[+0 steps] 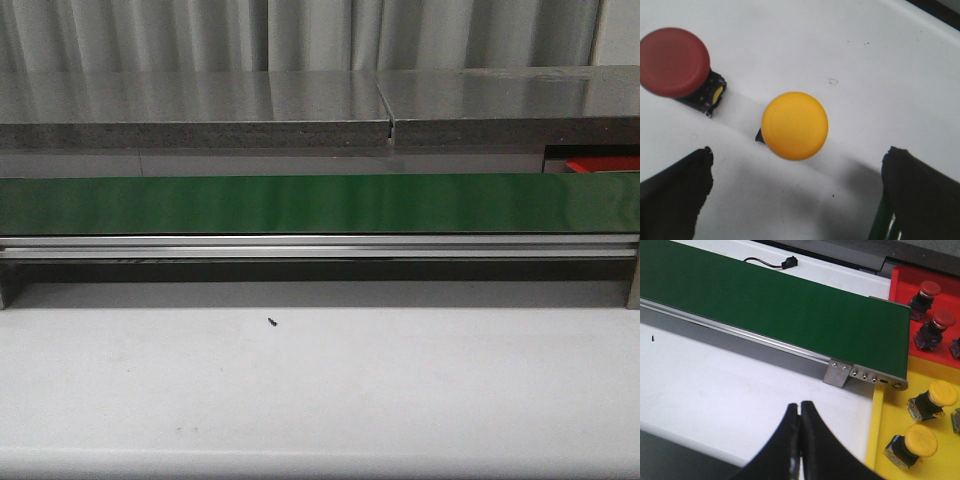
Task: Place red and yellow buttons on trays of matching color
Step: 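Grasp a yellow button with the left gripper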
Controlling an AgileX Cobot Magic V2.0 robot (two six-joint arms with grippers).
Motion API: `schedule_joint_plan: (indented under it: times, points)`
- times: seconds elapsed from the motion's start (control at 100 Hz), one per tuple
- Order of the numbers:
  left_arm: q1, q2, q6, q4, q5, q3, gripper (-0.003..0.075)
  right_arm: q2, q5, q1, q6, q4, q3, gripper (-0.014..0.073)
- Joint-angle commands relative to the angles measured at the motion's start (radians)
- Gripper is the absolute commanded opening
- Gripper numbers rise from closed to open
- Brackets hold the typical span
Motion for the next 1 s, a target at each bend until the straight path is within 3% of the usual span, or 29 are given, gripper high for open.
schedule_joint_plan:
  times: [0.0, 0.8, 0.9, 0.99]
  points:
    - [0.002, -0.039, 0.006, -0.009, -0.031, -0.066, 0.066, 0.002, -0.059, 0.0, -0.003, 0.009, -0.026, -0.0067]
    - [0.002, 0.083, 0.009, -0.025, -0.017, -0.182, 0.0657, 0.002, -0.057, 0.0, -0.003, 0.009, -0.026, -0.0067]
    - [0.002, 0.083, 0.009, -0.025, -0.017, -0.182, 0.0604, 0.002, -0.057, 0.0, -0.003, 0.009, -0.026, -0.0067]
    - [0.002, 0.083, 0.009, -0.025, -0.017, -0.182, 0.0503, 0.002, -0.057, 0.0, -0.003, 0.009, -0.026, -0.0067]
